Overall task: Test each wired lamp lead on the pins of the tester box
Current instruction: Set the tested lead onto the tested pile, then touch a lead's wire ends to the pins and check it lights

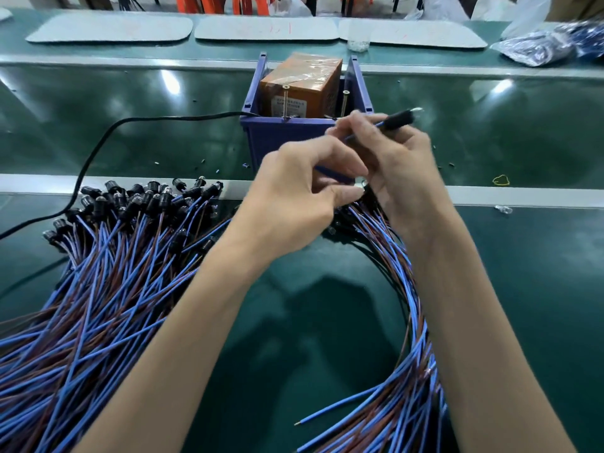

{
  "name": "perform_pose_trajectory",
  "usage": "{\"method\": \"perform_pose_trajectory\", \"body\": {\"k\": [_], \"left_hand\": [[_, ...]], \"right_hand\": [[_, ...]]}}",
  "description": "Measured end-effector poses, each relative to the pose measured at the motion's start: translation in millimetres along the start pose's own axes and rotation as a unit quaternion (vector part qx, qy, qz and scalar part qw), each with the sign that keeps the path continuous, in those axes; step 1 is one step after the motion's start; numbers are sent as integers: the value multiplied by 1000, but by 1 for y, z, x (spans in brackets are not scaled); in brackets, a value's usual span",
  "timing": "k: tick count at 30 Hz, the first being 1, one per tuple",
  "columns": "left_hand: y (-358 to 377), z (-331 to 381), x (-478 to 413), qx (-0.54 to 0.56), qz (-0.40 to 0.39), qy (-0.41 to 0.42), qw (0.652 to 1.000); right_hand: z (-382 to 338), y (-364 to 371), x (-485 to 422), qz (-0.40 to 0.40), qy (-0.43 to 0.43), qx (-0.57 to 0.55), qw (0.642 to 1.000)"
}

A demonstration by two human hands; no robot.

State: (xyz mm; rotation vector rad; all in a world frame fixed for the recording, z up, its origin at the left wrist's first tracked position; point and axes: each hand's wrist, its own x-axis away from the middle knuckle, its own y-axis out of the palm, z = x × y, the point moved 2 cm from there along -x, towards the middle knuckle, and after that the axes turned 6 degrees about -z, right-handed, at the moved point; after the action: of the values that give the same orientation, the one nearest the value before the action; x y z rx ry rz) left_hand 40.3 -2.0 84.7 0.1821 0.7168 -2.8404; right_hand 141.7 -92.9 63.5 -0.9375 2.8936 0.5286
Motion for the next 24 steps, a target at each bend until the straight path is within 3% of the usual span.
{"method": "perform_pose_trajectory", "body": {"k": [4, 7, 9, 11, 13, 16, 19, 24], "left_hand": [[12, -8, -2, 109, -45, -79, 990], [22, -9, -7, 223, -20, -177, 959], [28, -13, -10, 312, 19, -249, 917], [30, -17, -10, 433, 84, -288, 850], [28, -18, -9, 515, 159, -283, 794], [24, -17, -8, 569, 228, -251, 750], [22, -15, -7, 579, 267, -217, 739], [23, -12, -5, 540, 292, -182, 768]], "right_hand": [[-12, -12, 1, 67, -39, -18, 997], [-17, -14, 2, 108, -46, -3, 993], [-19, -14, 3, 123, -52, -3, 991], [-20, -13, 4, 128, -54, -24, 990], [-22, -12, 4, 129, -54, -73, 987], [-22, -13, 3, 142, -44, -153, 977], [-23, -18, 1, 154, -22, -163, 974], [-23, -28, 1, 143, 8, -135, 980]]}}
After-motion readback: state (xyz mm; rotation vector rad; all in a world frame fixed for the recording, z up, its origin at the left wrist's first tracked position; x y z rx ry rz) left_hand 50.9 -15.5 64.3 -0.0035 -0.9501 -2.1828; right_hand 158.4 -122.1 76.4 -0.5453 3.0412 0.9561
